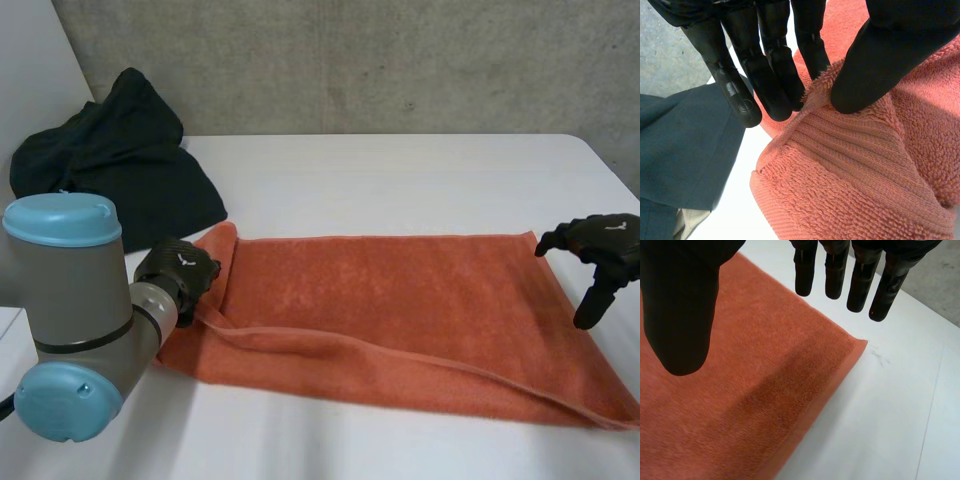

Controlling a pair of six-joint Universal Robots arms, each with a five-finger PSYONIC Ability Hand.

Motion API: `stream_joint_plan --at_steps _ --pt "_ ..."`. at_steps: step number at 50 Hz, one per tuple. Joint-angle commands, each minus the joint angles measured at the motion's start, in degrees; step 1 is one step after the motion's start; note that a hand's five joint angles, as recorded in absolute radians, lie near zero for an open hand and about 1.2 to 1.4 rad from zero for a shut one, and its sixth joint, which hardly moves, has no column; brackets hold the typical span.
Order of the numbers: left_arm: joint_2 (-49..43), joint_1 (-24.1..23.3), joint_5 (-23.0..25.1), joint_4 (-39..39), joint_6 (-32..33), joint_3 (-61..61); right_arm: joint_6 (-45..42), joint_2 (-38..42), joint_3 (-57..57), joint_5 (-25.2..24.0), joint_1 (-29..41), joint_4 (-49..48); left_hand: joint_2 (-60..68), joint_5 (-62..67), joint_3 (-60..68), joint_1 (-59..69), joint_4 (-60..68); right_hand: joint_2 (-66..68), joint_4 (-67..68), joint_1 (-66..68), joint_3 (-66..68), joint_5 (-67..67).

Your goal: Fold the laundry.

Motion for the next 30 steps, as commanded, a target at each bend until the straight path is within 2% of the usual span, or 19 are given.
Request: stream_joint_plan --at_steps 1,5,14,20,30 --pt "0.33 0.04 0.05 -0.09 0.58 0.25 0.53 -2.84 -0.36 -0.52 -0.62 12.00 11.37 13.43 11.65 15.74 11.13 -1.61 -0.34 1.09 0.11 -0.15" --pt "0.33 0.12 0.05 -0.09 0.67 0.25 0.09 -3.10 1.66 -0.27 -0.88 14.93 11.37 13.43 11.65 15.74 11.13 -1.11 0.17 1.59 0.61 0.36" --pt "0.24 0.48 0.05 -0.09 0.67 0.25 -5.00 -4.24 10.71 0.09 -1.41 14.32 11.37 13.43 11.65 15.74 11.13 0.07 1.35 2.77 1.79 1.54" --pt "0.24 0.65 0.32 -0.09 0.41 0.42 -7.65 -4.24 16.16 0.09 -2.64 10.46 11.37 13.43 11.65 15.74 11.13 4.93 6.21 7.63 6.65 6.40" --pt "0.33 0.65 0.23 -0.09 0.14 0.25 -7.65 -4.07 18.63 0.61 -2.55 5.27 11.37 13.43 11.65 15.74 11.13 10.33 11.60 13.03 12.05 11.79"
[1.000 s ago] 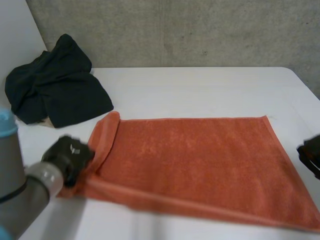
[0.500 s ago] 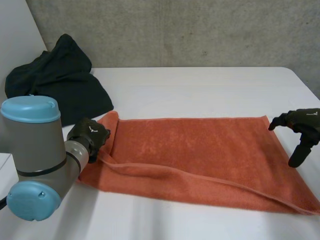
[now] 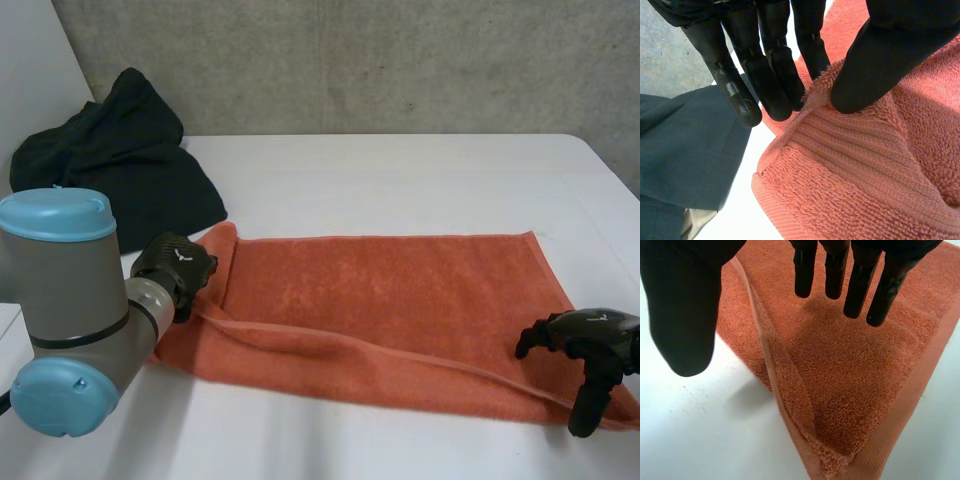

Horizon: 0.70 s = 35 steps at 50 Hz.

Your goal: Fold the laundry.

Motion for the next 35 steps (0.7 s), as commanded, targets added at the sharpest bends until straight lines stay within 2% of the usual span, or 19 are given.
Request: stream_joint_plan --at_steps 1,5,10,14,24,27,28,35 --pt "0.03 -0.01 -0.08 0.00 -0.21 -0.18 0.07 0.18 1.83 0.54 0.15 -3.91 11.37 13.42 11.65 15.74 11.13 11.17 10.10 13.65 10.10 9.81" --pt "0.12 0.08 -0.08 0.00 -0.21 -0.44 -0.02 0.36 2.62 1.33 0.16 -5.49 11.37 13.42 11.65 15.74 11.13 19.41 18.34 21.89 18.33 18.05" --pt "0.21 0.25 -0.08 0.00 -0.21 -0.79 -0.20 0.36 3.59 2.39 0.07 -7.25 11.37 13.42 11.65 15.74 11.13 37.03 35.97 39.52 35.96 35.67" --pt "0.29 0.17 -0.08 -0.09 -0.30 -1.05 -0.55 0.45 4.56 2.65 -0.02 -8.22 11.37 13.42 11.65 15.74 11.13 44.62 43.56 47.11 43.55 43.26" --pt "0.56 0.17 -0.17 -0.18 -0.39 -1.76 -4.33 0.19 6.84 4.93 -0.11 -8.40 11.37 13.42 11.65 15.74 11.13 38.93 37.87 41.41 37.86 37.57" --pt "0.65 0.17 -0.17 -0.18 -0.39 -2.02 -4.50 0.18 7.11 5.02 -0.11 -8.40 11.37 13.42 11.65 15.74 11.13 45.95 44.89 48.43 44.88 44.59" --pt "0.65 0.17 -0.17 -0.18 -0.39 -2.02 -4.85 0.18 7.20 5.02 -0.02 -8.49 11.37 13.42 11.65 15.74 11.13 61.59 60.53 64.08 60.52 60.23" --pt "0.73 0.17 0.01 -3.16 0.40 -2.46 -11.52 -2.10 4.92 6.87 -0.02 -8.31 11.37 13.42 11.65 15.74 11.13 61.75 60.69 64.23 60.68 60.39"
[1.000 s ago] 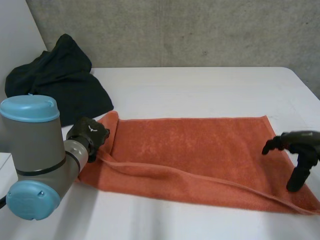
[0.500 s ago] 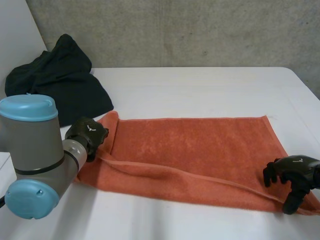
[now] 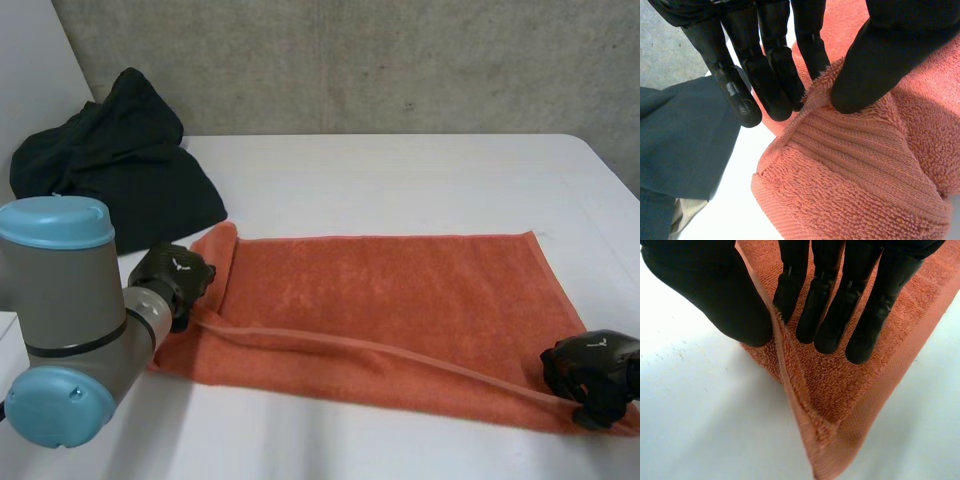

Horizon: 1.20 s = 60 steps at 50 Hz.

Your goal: Fold the laundry.

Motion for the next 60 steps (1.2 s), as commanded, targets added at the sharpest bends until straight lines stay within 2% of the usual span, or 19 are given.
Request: stream_joint_plan --at_steps 1,8,13,16,23,26,28,29,32,39,45,53,57,60 --pt "0.08 0.00 0.27 -3.25 0.79 -0.25 -8.70 -2.94 -3.22 2.68 0.23 0.15 11.37 13.42 11.65 15.74 11.13 12.94 12.70 23.85 12.93 13.51" --pt "-2.28 0.96 0.36 -2.38 0.79 5.02 -11.45 -2.34 -8.93 3.21 3.12 -4.14 11.37 13.42 11.65 15.74 11.13 12.94 12.70 23.85 12.93 13.51" --pt "-7.29 1.05 0.00 3.22 0.09 15.19 -5.50 5.47 -18.84 4.18 10.40 -14.94 11.37 13.42 11.65 15.74 11.13 12.94 12.70 23.85 12.93 13.51" --pt "-8.62 1.05 0.00 7.01 0.09 19.69 -1.27 7.94 -24.13 4.88 12.26 -19.17 11.37 13.42 11.65 15.74 11.13 12.94 12.70 23.85 12.93 13.51" --pt "-10.20 0.87 -0.43 22.82 0.09 32.96 6.91 13.22 -40.56 5.76 15.25 -36.12 11.37 13.42 11.65 15.74 11.13 12.94 12.70 23.85 12.93 13.51" --pt "-9.50 0.26 -2.80 33.52 -0.52 36.92 11.56 13.05 -46.36 6.55 16.57 -49.10 11.37 13.42 11.65 15.74 11.13 12.94 12.70 23.85 12.93 13.51" --pt "-8.45 0.17 -4.12 36.98 -1.40 37.81 13.15 12.70 -47.78 7.78 16.66 -54.23 11.37 13.42 11.65 15.74 11.13 12.94 12.70 23.85 12.93 13.51" --pt "-6.70 0.26 -5.00 39.78 -2.45 37.72 15.34 11.56 -48.22 9.26 16.75 -60.08 11.37 13.42 11.65 15.74 11.13 12.94 12.70 23.85 12.93 13.51" --pt "-2.66 0.52 -6.06 42.44 -5.34 36.15 17.98 10.24 -48.49 10.59 16.75 -65.39 11.37 13.42 11.65 15.74 11.13 12.94 12.70 23.85 12.93 13.51" --pt "1.39 0.17 -5.18 41.04 -7.03 22.55 20.37 9.79 -43.23 8.58 16.93 -64.72 11.37 13.42 11.65 15.74 11.13 12.94 12.70 23.85 12.93 13.51" --pt "2.19 0.00 -2.11 40.25 -6.76 7.86 20.19 9.97 -29.96 4.27 16.40 -63.75 11.37 13.42 11.65 15.74 11.13 12.94 12.70 23.85 12.93 13.51" --pt "-3.78 -0.44 -0.70 39.99 -4.66 -3.93 17.91 14.27 -16.59 -1.79 16.22 -62.61 11.37 13.42 11.65 15.74 11.13 12.94 12.70 23.85 12.93 13.51" --pt "-5.89 -0.71 -0.87 38.85 -1.94 -6.13 13.61 14.89 -13.60 -2.85 15.96 -57.08 11.37 13.42 11.65 15.74 11.13 12.94 12.70 23.85 12.93 13.51" --pt "-5.37 -0.80 -1.05 35.16 0.79 -8.76 9.04 14.19 -12.20 -2.94 14.03 -48.57 11.37 13.42 11.65 15.74 11.13 12.94 12.70 23.85 12.93 13.51"
